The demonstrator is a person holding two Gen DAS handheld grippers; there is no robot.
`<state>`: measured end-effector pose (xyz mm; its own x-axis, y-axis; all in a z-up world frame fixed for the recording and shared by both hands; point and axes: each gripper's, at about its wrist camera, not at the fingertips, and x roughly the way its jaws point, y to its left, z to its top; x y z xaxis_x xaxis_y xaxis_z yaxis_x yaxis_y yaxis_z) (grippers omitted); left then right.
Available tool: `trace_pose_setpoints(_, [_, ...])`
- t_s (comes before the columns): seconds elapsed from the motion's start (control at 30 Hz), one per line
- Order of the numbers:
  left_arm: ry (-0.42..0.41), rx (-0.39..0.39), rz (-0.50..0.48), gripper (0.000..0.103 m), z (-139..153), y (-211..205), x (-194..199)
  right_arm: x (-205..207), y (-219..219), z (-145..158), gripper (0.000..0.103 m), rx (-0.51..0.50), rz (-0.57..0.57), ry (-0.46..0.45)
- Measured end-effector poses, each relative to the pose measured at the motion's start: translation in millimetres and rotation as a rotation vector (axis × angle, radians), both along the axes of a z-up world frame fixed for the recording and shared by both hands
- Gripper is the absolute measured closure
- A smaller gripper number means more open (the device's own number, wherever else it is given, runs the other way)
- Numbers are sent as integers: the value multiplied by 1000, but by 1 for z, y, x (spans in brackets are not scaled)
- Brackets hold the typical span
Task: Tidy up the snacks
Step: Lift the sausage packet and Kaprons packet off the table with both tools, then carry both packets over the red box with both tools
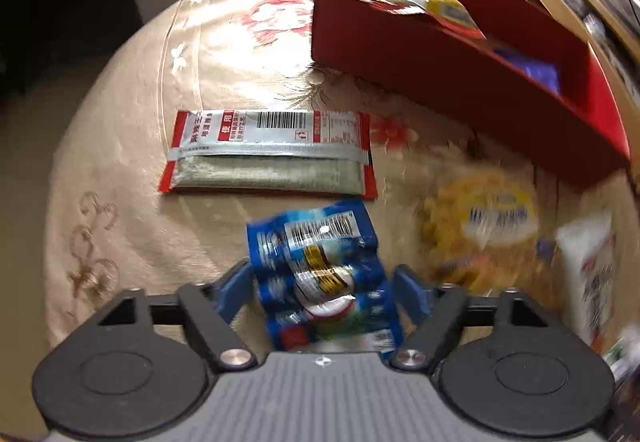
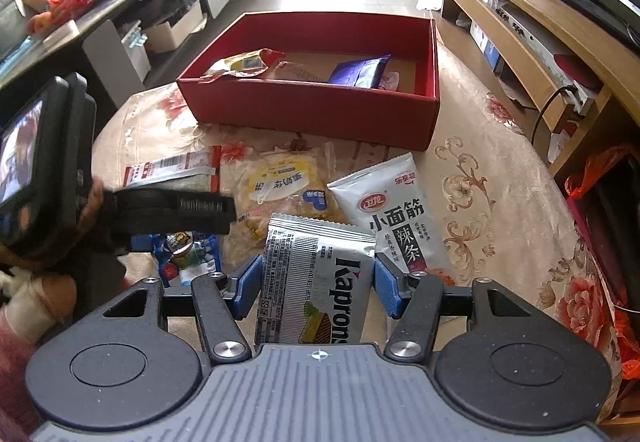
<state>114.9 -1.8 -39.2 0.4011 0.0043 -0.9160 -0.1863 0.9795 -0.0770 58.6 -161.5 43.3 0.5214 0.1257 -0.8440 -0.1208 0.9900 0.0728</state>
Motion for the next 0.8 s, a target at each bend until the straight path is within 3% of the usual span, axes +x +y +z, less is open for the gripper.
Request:
trace_pose_setpoints(0.23, [54,75,-100,37,4,24,-37,-6,1,7,38,13,12,-23])
trace_pose_setpoints(0.4, [61,109,-100,37,5,25,-47,-5,7,1,38,-15,32,-3])
trace_pose_setpoints(0.67, [-6,-9,-148,39,30,24,-40,5,12,-4,39,-18,23,16])
trace_pose_setpoints(0.8, [-67,-23,-168,39,50,18,-33,6,15,2,39,-13,18,-4])
